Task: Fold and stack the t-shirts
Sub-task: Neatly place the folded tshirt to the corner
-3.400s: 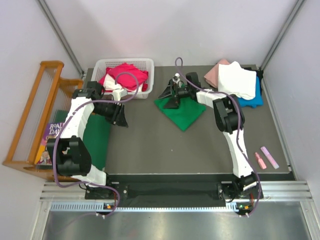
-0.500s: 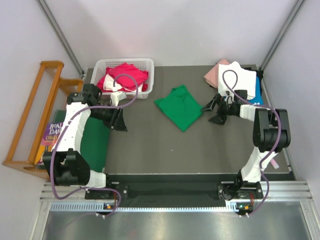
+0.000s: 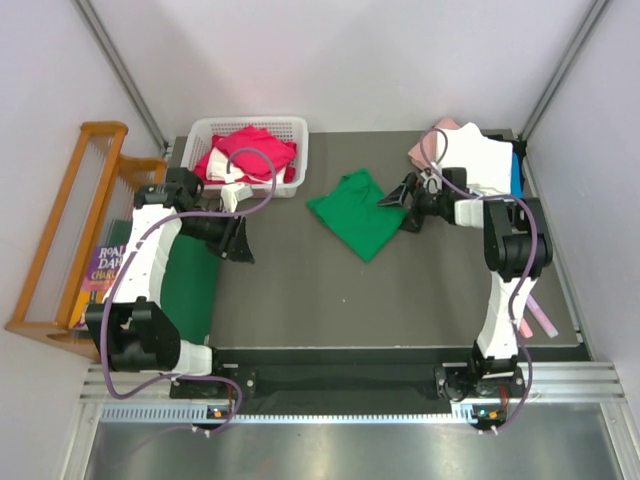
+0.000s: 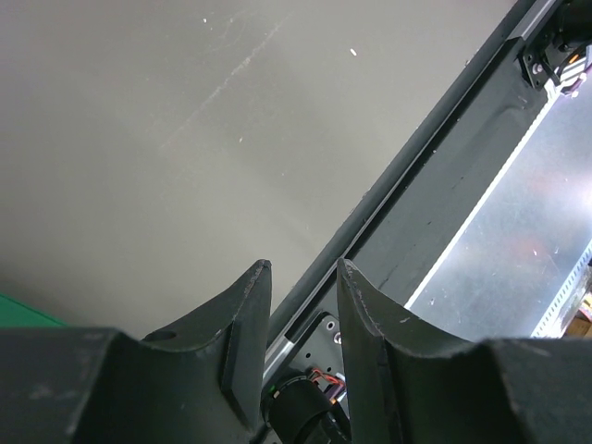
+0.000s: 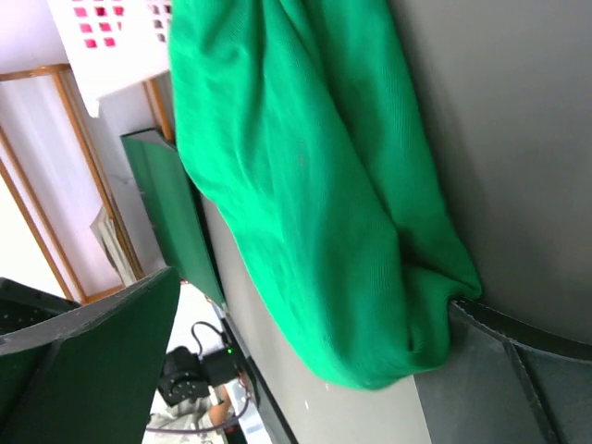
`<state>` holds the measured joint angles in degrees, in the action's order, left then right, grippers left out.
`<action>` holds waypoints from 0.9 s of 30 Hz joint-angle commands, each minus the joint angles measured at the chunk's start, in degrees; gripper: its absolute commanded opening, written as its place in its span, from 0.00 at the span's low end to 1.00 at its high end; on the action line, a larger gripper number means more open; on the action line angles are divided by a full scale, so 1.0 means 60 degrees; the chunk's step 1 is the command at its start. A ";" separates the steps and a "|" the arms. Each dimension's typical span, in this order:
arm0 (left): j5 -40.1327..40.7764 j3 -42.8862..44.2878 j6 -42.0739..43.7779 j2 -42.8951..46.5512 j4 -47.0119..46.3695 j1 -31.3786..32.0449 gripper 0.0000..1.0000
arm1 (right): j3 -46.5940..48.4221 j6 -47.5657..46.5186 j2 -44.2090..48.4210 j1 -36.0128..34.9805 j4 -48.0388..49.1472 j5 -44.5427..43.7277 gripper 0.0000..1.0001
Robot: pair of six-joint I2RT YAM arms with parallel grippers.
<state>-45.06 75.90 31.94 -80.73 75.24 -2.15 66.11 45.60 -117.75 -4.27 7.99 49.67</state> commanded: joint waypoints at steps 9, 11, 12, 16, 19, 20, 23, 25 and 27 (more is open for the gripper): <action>0.0039 0.0417 0.0345 0.0125 0.0277 -0.0037 0.40 | 0.0188 0.0588 -0.1087 -0.0899 0.0881 -0.0896 0.19; 0.0024 0.0431 0.0360 0.0139 0.0292 -0.0037 0.40 | 0.0232 0.0500 -0.1073 -0.0914 0.0735 -0.0925 0.11; 0.0039 0.0431 0.0360 0.0154 0.0321 -0.0051 0.40 | 0.0290 0.0456 -0.1102 -0.0914 0.0589 -0.0925 0.10; 0.0053 0.0344 0.0403 0.0242 0.0365 -0.0037 0.40 | 0.1253 0.0004 -0.1161 -0.0914 -0.0143 -0.0852 0.00; 0.0083 0.0227 0.0418 0.0286 0.0350 -0.0051 0.40 | 0.2947 -0.0916 -0.1146 -0.0783 -0.1882 -0.1113 0.00; 0.0083 0.0197 0.0418 0.0286 0.0336 -0.0051 0.40 | 0.3435 -0.1081 -0.1189 -0.0709 -0.2280 -0.1217 0.00; 0.0156 0.0066 0.0418 0.0286 0.0277 -0.0051 0.40 | 0.5165 -0.1097 -0.1336 -0.0110 -0.3278 -0.1218 0.00; 0.0185 0.0007 0.0447 0.0286 0.0277 -0.0037 0.40 | 0.6493 -0.0995 -0.1511 0.0432 -0.3878 -0.1203 0.00; 0.0258 -0.0052 0.0447 0.0344 0.0219 -0.0037 0.40 | 0.8029 -0.0980 -0.1832 0.1117 -0.4666 -0.1218 0.00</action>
<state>-43.42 76.27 33.06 -80.73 76.23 -2.17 98.39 41.52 -127.48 -5.58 -12.23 43.51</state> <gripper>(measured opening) 0.397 0.054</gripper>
